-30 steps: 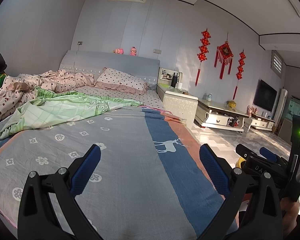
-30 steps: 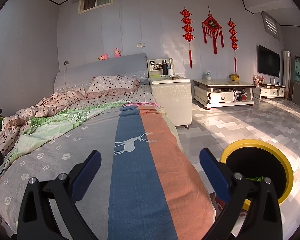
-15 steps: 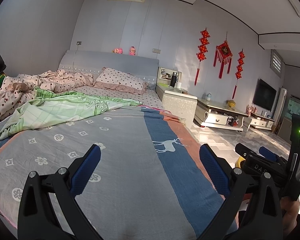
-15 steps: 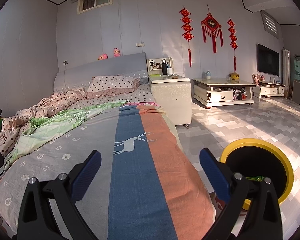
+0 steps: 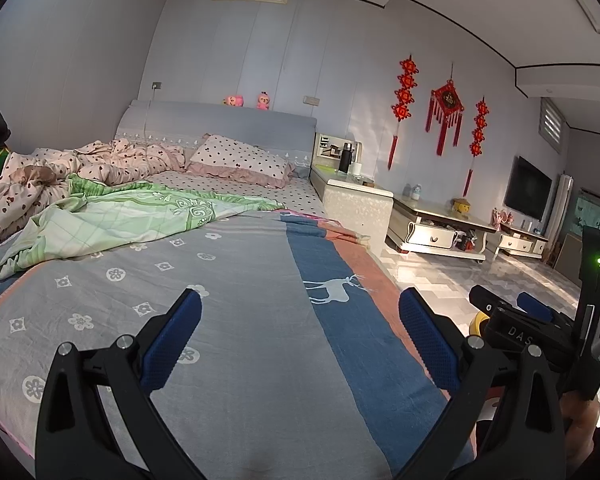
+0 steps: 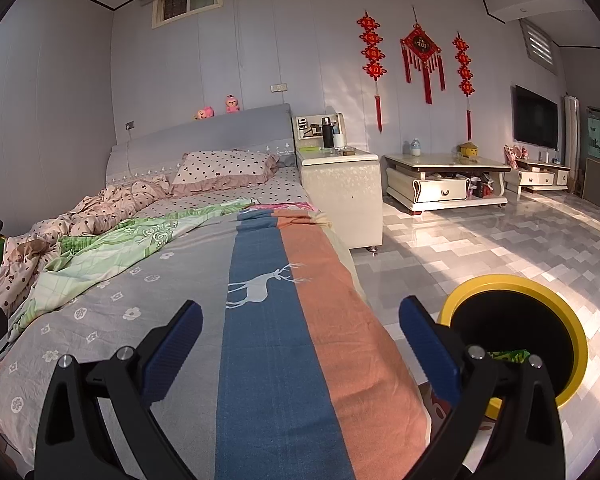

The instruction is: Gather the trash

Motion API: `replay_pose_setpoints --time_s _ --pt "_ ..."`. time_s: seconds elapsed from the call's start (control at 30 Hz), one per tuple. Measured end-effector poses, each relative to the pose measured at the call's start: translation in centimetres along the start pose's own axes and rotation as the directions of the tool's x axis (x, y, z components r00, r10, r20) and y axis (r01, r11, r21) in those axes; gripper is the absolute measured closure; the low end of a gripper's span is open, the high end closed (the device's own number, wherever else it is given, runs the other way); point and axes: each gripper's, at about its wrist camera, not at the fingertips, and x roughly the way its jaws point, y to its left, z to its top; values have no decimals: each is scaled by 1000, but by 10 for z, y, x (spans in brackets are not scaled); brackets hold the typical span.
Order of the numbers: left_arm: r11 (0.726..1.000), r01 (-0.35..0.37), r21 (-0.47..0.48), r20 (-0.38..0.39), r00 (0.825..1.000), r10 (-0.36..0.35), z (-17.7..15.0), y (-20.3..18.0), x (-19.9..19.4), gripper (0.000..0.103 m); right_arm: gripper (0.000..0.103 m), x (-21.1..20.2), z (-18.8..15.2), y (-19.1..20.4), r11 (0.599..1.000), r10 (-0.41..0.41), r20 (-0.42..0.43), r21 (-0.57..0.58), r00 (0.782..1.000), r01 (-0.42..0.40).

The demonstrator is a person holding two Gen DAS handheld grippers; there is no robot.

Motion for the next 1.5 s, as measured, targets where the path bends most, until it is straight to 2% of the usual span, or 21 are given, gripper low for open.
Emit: replay_pose_setpoints --time_s 1.5 --pt "1000 8 -6 -11 1000 -8 -7 9 8 8 8 4 -7 1 1000 -1 -21 13 1000 2"
